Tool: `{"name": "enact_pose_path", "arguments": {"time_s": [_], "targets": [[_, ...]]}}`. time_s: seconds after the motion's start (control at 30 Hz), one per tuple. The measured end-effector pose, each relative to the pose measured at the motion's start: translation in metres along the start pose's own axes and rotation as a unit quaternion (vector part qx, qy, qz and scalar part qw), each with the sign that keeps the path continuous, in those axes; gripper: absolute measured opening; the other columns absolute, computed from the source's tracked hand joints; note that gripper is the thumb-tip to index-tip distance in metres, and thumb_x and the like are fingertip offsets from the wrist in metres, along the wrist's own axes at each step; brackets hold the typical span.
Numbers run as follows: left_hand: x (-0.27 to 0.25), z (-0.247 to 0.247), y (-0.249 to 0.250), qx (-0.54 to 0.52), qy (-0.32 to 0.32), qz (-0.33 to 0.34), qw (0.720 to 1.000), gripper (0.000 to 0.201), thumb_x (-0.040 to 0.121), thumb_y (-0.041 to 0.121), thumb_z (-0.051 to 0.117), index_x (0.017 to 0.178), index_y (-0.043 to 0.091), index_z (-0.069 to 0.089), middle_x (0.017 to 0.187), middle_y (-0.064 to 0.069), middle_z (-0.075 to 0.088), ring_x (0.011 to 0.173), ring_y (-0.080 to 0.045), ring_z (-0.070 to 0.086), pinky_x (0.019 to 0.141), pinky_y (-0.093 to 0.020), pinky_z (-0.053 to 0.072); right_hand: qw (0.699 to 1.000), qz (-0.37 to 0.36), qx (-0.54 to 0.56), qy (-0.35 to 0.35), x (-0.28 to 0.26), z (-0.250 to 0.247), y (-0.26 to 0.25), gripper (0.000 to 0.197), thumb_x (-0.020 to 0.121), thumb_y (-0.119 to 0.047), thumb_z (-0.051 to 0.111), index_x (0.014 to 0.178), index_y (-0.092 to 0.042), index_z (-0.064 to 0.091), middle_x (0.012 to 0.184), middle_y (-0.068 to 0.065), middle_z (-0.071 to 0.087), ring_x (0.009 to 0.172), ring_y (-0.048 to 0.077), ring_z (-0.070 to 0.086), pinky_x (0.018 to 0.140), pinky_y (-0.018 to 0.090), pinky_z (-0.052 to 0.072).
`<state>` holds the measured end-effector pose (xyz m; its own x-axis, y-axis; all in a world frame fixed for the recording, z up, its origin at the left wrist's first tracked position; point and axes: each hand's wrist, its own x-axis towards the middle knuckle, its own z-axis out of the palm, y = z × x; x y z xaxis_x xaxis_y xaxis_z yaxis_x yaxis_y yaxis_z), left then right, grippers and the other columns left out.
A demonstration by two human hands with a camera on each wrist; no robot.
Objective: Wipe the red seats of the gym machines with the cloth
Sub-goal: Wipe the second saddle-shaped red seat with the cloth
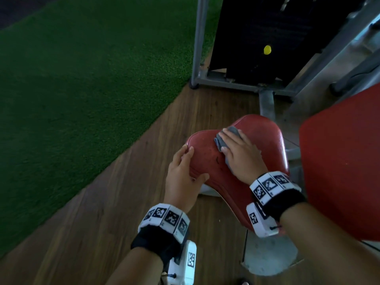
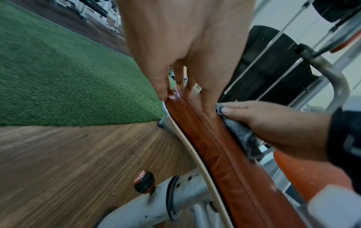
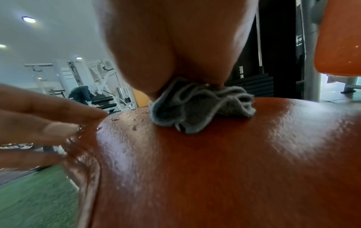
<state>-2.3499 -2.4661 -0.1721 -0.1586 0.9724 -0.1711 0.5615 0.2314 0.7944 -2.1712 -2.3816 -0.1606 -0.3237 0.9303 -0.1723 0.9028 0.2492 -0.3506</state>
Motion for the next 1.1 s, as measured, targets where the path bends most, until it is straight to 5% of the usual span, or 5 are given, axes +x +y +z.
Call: {"name": "enact_pose_path", "arguments": {"time_s": [0.1, 0.4, 0.77, 0.97, 1.1], "targets": [[0.005, -0.012, -0.007, -0.096, -0.030, 0.003, 0.995, 0.067, 0.083, 0.021, 0.076, 0.143, 0.022, 0.047, 0.148, 0.018, 0.035, 0.134, -0.005, 0.041, 0.108, -0.037, 0.043, 1.000, -0.017, -0.003, 0.010, -0.017, 0.004, 0.002, 0.047, 0.103, -0.031, 0.035, 0.150, -0.028, 0.031, 0.158, -0.016, 0.020, 0.148, 0.016, 0.005, 0.115, 0.045, 0.018], [0.007, -0.016, -0.019, -0.137, -0.040, 0.030, 0.989, 0.057, 0.083, 0.015, 0.067, 0.138, 0.017, 0.052, 0.146, 0.008, 0.042, 0.133, -0.012, 0.045, 0.104, -0.047, 0.046, 0.997, -0.009, -0.081, 0.010, -0.084, 0.035, -0.004, 0.052, 0.101, -0.040, 0.023, 0.151, -0.026, 0.027, 0.160, -0.013, 0.015, 0.149, 0.020, 0.000, 0.116, 0.042, 0.026], [0.007, -0.020, -0.008, -0.215, -0.022, -0.037, 0.976, 0.039, 0.097, 0.013, 0.051, 0.134, 0.026, 0.055, 0.135, 0.011, 0.055, 0.124, -0.007, 0.053, 0.106, -0.045, 0.045, 0.998, 0.054, 0.022, 0.025, -0.029, 0.033, -0.046, 0.060, 0.096, -0.040, 0.015, 0.151, -0.019, 0.028, 0.160, -0.004, 0.018, 0.148, 0.030, 0.004, 0.119, 0.049, 0.014], [0.022, -0.023, 0.037, 0.034, -0.004, 0.007, 0.999, 0.038, 0.098, 0.033, 0.051, 0.136, 0.027, 0.050, 0.138, 0.000, 0.048, 0.130, -0.019, 0.043, 0.106, -0.041, 0.039, 0.968, 0.056, 0.239, 0.054, -0.035, 0.007, -0.022, 0.051, 0.103, -0.039, 0.034, 0.152, -0.033, 0.022, 0.161, -0.011, 0.001, 0.148, 0.016, -0.010, 0.119, 0.041, -0.006], [0.016, 0.020, 0.066, 0.254, -0.056, 0.152, 0.954, 0.062, 0.095, 0.055, 0.044, 0.151, 0.030, 0.030, 0.160, -0.004, 0.017, 0.148, -0.026, 0.012, 0.120, -0.046, 0.017, 0.956, 0.200, 0.150, 0.154, -0.075, 0.011, 0.042, 0.056, 0.100, -0.046, 0.030, 0.152, -0.027, 0.023, 0.162, 0.002, 0.004, 0.149, 0.026, 0.002, 0.120, 0.047, 0.006]]}}
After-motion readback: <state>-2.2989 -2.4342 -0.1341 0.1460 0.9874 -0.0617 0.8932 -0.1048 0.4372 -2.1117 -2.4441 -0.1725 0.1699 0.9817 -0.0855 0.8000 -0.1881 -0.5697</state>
